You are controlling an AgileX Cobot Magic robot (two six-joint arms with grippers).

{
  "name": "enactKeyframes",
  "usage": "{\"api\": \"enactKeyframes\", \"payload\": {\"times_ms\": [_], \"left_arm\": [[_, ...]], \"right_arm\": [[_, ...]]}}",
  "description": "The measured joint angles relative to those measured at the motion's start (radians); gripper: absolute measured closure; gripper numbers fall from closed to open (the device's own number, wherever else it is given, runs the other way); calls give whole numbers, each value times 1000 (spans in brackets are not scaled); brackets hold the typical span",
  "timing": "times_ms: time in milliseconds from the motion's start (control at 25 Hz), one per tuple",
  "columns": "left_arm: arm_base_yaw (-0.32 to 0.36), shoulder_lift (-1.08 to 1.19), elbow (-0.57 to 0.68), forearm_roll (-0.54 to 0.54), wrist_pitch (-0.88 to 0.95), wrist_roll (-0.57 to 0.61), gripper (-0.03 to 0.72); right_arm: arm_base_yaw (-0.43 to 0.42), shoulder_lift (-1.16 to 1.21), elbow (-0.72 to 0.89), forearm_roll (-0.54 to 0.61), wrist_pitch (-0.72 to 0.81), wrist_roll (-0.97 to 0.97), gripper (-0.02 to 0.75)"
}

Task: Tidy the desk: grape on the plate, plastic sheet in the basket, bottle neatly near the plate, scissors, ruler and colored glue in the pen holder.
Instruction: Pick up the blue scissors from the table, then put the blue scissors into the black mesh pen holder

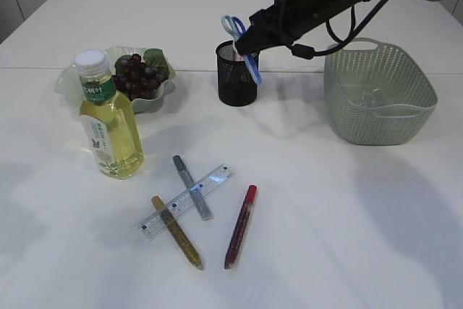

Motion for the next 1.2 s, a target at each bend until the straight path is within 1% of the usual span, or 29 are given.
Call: {"api": "enactKeyframes", "payload": {"times_ms": [200, 320, 440, 520, 600, 840, 1200], "left_arm": [[0, 0, 0, 0, -2, 0, 326], [0, 0, 0, 0, -2, 0, 326], [0, 0, 0, 0, -2, 0, 326], [0, 0, 0, 0, -2, 0, 326], [0, 0, 0, 0, -2, 0, 326], [0, 0, 0, 0, -2, 0, 326], [0, 0, 0, 0, -2, 0, 326]], "right_arm": [[0, 0, 0, 207, -199, -153, 554], [0, 0, 0, 286, -326, -245, 554], [-1, 0, 0, 363, -385, -380, 554], [-1, 0, 0, 395, -390, -475, 554], [-1, 0, 0, 426, -390, -527, 554], [-1, 54, 0, 599, -391, -661, 554], [-1, 127, 0, 629, -391, -728, 554]]}}
